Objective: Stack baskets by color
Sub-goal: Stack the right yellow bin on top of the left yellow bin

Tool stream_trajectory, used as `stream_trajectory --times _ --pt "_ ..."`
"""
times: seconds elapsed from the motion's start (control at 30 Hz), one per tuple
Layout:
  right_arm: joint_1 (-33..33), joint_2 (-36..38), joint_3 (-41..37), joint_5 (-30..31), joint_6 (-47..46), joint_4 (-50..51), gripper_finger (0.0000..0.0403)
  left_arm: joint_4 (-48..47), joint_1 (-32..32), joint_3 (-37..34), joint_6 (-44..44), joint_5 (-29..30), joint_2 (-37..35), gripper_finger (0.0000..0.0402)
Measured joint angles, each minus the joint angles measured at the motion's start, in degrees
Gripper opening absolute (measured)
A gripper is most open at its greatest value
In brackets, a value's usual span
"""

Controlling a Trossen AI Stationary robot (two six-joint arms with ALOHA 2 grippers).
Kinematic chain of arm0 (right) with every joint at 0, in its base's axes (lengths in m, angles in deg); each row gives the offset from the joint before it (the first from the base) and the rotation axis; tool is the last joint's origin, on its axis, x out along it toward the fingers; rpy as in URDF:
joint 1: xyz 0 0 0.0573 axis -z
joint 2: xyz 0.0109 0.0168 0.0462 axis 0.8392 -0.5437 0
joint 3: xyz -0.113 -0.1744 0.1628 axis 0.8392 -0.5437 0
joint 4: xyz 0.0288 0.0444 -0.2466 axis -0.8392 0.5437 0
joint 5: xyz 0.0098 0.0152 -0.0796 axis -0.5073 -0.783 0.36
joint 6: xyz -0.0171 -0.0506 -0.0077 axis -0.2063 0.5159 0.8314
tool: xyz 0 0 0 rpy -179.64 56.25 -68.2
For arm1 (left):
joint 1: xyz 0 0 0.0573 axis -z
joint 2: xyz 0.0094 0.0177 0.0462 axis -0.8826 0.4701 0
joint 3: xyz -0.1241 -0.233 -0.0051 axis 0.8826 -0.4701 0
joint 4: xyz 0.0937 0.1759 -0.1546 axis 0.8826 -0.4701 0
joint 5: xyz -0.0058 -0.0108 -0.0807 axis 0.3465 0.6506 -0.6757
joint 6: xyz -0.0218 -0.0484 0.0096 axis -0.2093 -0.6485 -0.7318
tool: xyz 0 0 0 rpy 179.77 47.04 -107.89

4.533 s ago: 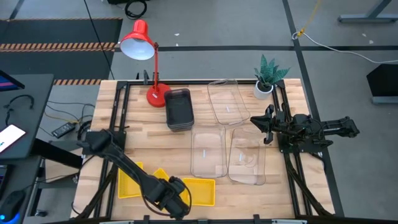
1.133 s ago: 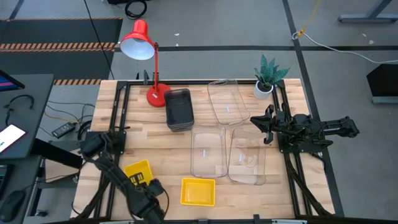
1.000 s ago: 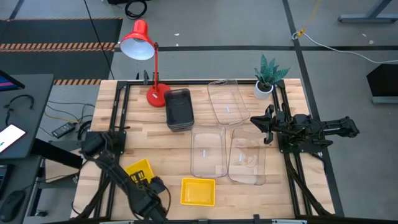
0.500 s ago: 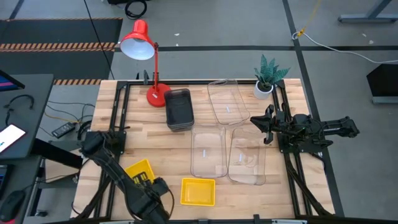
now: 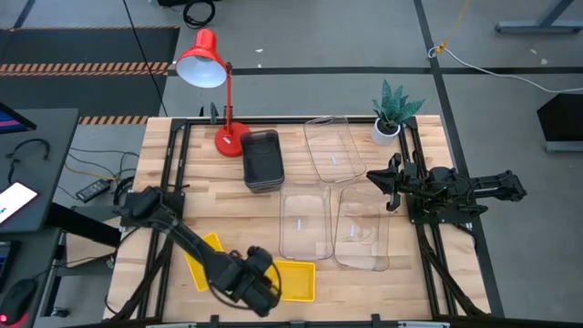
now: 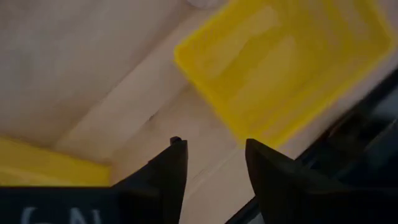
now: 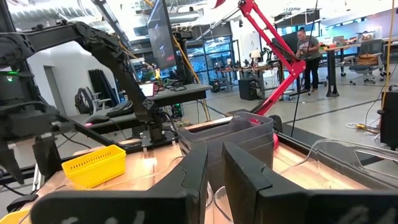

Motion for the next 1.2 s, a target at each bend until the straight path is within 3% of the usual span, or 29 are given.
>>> stream_trajectory --times 0.17,0.47,0.63,0.87,1.2 --pt "0.0 0.0 0.0 0.0 0.0 0.0 0.0054 4.1 -1.8 -2.3 -7.5 -1.3 0.1 0.0165" --pt "0.0 0.0 0.0 0.0 0.0 0.0 0.0054 7.1 -3.4 -2.8 -9.7 -2.8 1.3 0.0239" --pt "0.0 0.0 0.0 0.0 0.0 0.0 0.0054 7.6 -4.1 -2.8 -8.8 -5.6 4.6 0.0249" --pt "0.0 0.0 0.0 0.0 0.0 0.0 0.0054 8.6 -4.3 -2.8 -7.1 -6.6 7.1 0.0213" --pt "0.0 -0.1 0.0 0.0 0.0 -0.2 0.0054 9.9 -5.1 -2.7 -4.8 -6.0 9.3 0.0107"
